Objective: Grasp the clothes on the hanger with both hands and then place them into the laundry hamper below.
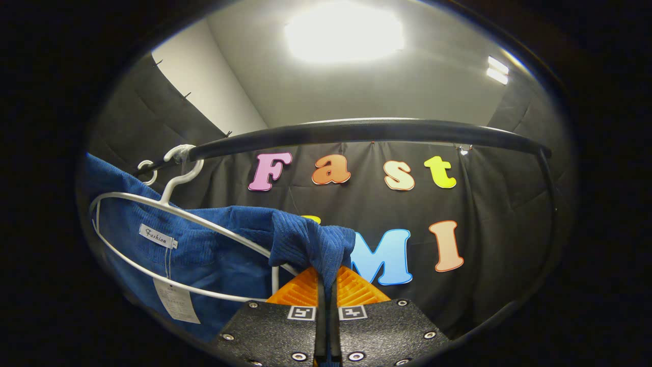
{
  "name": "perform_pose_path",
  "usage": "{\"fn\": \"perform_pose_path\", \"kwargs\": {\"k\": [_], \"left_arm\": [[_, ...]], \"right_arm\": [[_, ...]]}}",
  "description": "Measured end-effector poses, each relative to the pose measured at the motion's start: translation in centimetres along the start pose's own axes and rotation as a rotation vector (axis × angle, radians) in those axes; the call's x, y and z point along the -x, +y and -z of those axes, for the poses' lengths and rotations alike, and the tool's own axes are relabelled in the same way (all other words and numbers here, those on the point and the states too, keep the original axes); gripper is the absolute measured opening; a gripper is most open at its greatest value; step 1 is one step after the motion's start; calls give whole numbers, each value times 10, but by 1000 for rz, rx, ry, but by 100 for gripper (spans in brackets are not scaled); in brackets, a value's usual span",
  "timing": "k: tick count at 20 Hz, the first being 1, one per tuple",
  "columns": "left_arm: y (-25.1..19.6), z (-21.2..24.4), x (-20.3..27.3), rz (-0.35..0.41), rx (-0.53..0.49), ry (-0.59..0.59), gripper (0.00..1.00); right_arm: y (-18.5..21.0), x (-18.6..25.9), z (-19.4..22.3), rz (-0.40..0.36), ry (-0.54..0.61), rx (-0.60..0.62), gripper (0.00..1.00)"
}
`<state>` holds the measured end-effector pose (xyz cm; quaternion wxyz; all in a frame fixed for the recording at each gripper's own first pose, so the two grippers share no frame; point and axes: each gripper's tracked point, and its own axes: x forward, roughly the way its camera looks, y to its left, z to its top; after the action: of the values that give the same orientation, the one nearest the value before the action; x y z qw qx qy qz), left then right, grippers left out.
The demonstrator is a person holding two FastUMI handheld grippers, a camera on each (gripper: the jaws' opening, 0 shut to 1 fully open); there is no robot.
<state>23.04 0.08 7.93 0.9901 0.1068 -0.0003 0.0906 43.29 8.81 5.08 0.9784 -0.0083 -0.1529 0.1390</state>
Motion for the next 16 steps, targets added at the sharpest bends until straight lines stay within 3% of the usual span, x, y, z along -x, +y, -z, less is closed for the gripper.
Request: {"fn": "perform_pose_path", "kwargs": {"k": [3,6,13,16], "left_arm": [[20,-17,-3,-25,-30,-45,0],[38,-21,-9,-39,6,-57,0],[80,16,-45,-72,47,-16,1],[74,33,-63,-67,44,19,1]], "right_arm": [[-14,-11,2,16,-24,18,2],[-28,-19,12,28,-27,43,2],[-39,-31,27,29,-29,74,2],[-34,-38,31,30,-11,80,2]]}}
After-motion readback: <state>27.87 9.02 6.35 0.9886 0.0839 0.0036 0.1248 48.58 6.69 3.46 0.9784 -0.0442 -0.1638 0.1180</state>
